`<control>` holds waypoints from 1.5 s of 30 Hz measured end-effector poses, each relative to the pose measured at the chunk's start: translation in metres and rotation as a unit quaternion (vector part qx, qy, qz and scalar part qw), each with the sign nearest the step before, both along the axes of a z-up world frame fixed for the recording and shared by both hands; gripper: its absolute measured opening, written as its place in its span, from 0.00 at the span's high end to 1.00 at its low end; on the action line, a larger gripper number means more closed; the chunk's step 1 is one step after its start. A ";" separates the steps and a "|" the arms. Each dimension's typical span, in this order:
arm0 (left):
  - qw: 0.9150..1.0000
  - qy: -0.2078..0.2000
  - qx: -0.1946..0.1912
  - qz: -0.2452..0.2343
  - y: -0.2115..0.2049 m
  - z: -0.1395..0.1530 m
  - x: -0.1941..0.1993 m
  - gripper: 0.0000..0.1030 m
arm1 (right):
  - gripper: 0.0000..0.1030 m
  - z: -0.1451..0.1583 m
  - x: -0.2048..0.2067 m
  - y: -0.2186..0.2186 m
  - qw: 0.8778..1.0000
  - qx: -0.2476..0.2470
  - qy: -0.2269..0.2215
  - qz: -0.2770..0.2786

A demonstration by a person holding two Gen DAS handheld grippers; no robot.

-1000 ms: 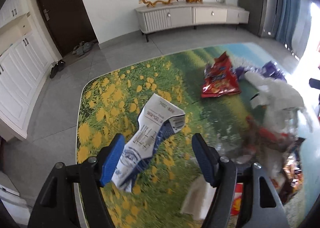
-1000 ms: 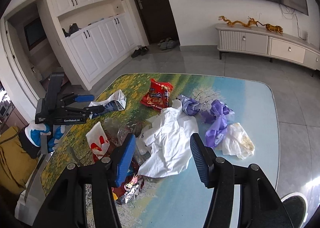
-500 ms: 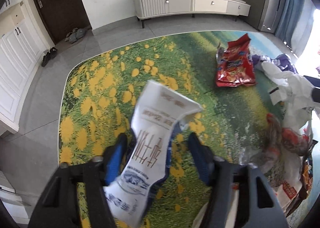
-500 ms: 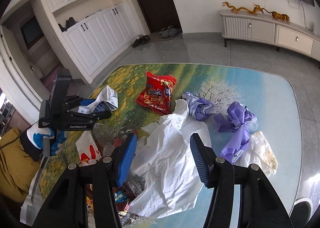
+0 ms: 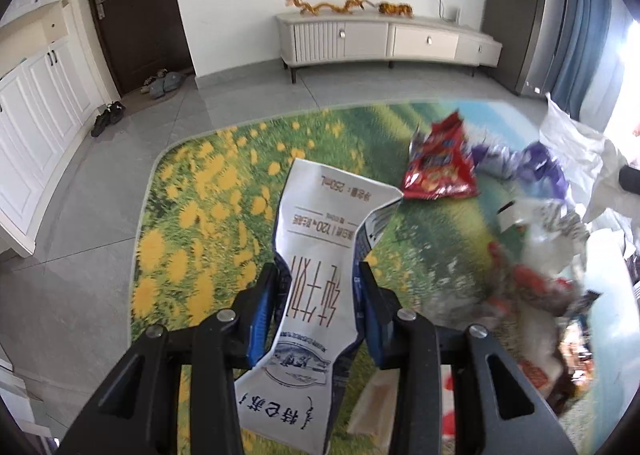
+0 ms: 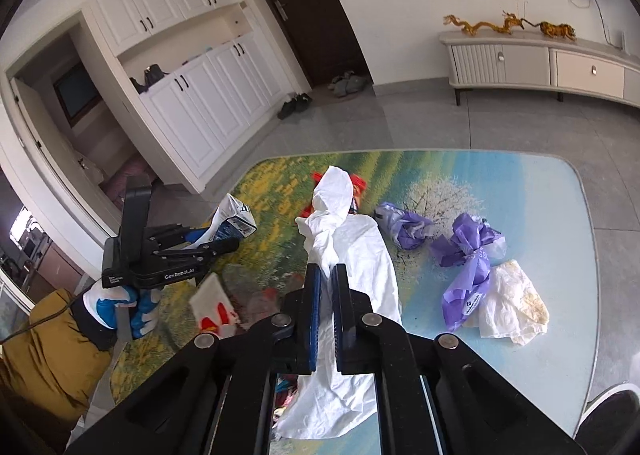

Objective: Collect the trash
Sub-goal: 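Carry the carton and plastic sheet to the bin and release both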

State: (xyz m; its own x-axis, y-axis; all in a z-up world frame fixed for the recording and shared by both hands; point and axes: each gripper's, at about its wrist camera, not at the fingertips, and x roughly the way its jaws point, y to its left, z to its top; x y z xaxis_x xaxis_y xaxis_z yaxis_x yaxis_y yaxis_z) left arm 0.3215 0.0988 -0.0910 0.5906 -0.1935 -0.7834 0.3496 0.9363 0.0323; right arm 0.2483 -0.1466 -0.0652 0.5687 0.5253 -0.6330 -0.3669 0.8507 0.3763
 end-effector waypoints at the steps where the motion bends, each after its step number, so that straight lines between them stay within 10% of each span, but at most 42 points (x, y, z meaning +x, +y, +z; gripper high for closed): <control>1: 1.000 -0.005 -0.004 0.002 0.002 0.007 -0.005 0.64 | 0.94 0.005 -0.005 0.000 1.000 0.001 -0.005 0.001; 21: 0.982 -0.086 -0.161 -0.043 -0.037 0.134 -0.141 0.64 | 0.94 0.091 -0.167 -0.069 0.992 -0.001 -0.105 -0.074; 45: 0.946 0.050 -0.181 -0.265 -0.381 0.090 -0.187 0.64 | 0.94 -0.004 -0.255 -0.309 0.957 0.043 -0.033 -0.285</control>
